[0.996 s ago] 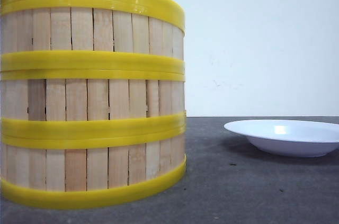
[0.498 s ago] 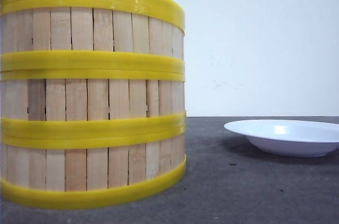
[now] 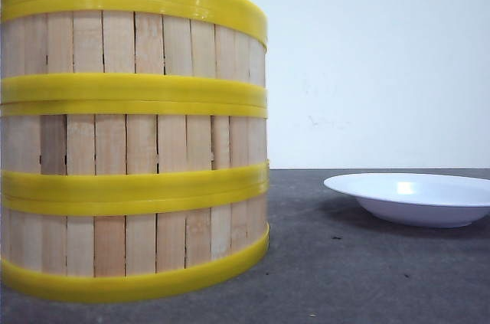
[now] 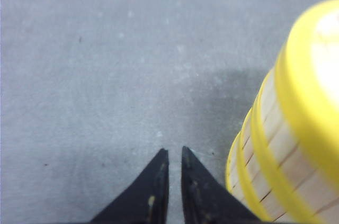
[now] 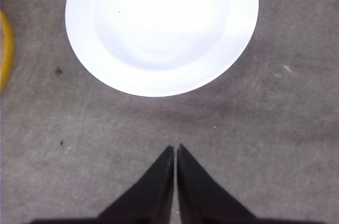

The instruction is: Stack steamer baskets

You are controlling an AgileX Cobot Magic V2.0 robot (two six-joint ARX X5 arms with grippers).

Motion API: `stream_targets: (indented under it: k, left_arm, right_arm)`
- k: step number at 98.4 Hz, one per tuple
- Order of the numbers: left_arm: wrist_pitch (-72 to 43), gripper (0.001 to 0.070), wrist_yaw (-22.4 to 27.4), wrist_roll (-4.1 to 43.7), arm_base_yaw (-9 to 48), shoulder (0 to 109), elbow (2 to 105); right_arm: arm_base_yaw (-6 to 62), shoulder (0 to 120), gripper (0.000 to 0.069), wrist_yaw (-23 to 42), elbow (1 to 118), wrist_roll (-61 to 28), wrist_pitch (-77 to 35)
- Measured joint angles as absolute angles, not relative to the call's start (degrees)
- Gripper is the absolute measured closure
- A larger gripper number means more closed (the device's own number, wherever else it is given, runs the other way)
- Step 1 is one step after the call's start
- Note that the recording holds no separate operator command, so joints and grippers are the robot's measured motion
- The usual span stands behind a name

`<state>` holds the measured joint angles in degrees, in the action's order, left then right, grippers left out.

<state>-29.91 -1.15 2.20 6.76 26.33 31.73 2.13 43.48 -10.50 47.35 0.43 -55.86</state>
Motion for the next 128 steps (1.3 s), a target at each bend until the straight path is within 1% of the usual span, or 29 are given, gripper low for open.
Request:
stream_targets:
  k: [18, 27, 38, 60, 68, 87, 128]
  left_arm:
    - [-23.2, 0.0695, -1.1, 3.1, 6.8, 15.7, 16.4]
    - [-20.9, 0.0695, -1.1, 3.6, 6.8, 11.5, 11.6]
    - [-18.0, 0.0695, -1.2, 3.9, 6.8, 7.0, 8.2]
    - [-15.4, 0.0695, -1.2, 3.9, 6.8, 0.2, 3.8]
    - [-10.7, 0.0695, -1.2, 3.9, 6.8, 0.3, 1.8]
    - [-10.6, 0.0695, -1.2, 4.7, 6.8, 0.3, 1.9]
    - [-10.6, 0.0695, -1.2, 4.8, 6.8, 0.3, 1.9]
  right_arm:
    - [2.1, 43.5, 0.0687, -10.5, 47.3, 0.4, -55.9]
    - [2.1, 43.5, 0.0687, -10.5, 47.4, 0.4, -55.9]
    - [2.1, 43.5, 0.0687, -10.5, 47.3, 0.4, -55.9]
    - [2.1, 43.5, 0.0687, -10.5, 47.3, 0.4, -55.9]
    - [2.1, 43.4, 0.0687, -10.5, 47.3, 0.4, -55.9]
    - [2.1, 43.4, 0.0687, -10.5, 47.3, 0.4, -55.4]
    - [2.1, 43.4, 0.0687, -10.5, 47.3, 0.4, -55.4]
